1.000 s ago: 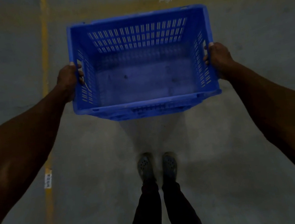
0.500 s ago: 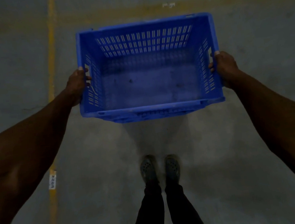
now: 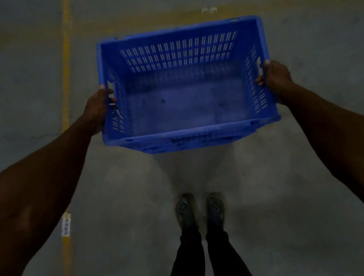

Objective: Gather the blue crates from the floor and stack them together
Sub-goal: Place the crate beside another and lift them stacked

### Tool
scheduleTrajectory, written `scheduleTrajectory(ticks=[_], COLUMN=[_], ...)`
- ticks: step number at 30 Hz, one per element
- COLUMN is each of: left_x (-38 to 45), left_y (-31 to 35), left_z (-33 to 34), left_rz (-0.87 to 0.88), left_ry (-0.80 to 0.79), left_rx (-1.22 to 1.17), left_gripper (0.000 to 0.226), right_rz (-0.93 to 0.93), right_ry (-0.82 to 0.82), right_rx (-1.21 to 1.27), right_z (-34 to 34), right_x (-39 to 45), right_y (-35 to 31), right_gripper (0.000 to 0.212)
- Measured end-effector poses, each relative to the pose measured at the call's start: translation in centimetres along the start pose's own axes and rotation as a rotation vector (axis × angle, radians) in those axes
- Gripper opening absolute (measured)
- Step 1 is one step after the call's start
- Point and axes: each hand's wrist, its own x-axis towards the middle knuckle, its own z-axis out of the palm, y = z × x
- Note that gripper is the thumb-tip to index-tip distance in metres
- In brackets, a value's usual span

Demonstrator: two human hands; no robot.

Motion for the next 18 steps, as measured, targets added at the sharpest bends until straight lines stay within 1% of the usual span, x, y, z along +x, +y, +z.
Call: scheduleTrajectory(ticks=[4, 11, 18], left_x=[0.4, 0.2, -0.7], left_y=[0.8, 0.3, -0.7], left_z=[0.6, 1.3, 0.7], left_rz=[0.027, 0.022, 0.008], left_ry=[0.029, 0.062, 0.036], left_rx=[0.053, 0.030, 0.042], left_gripper=[0.040, 0.044, 0.050], right_rz=[0.009, 0.009, 0.032], right_ry=[0.003, 0.007, 0.010], right_rx=[0.013, 0.014, 0.017], right_z=[0.0, 0.0, -0.2], right_x=[0.5, 0.2, -0.6], right_y=[0.2, 0.5, 1.0], right_gripper=[0.033, 0.033, 0.035])
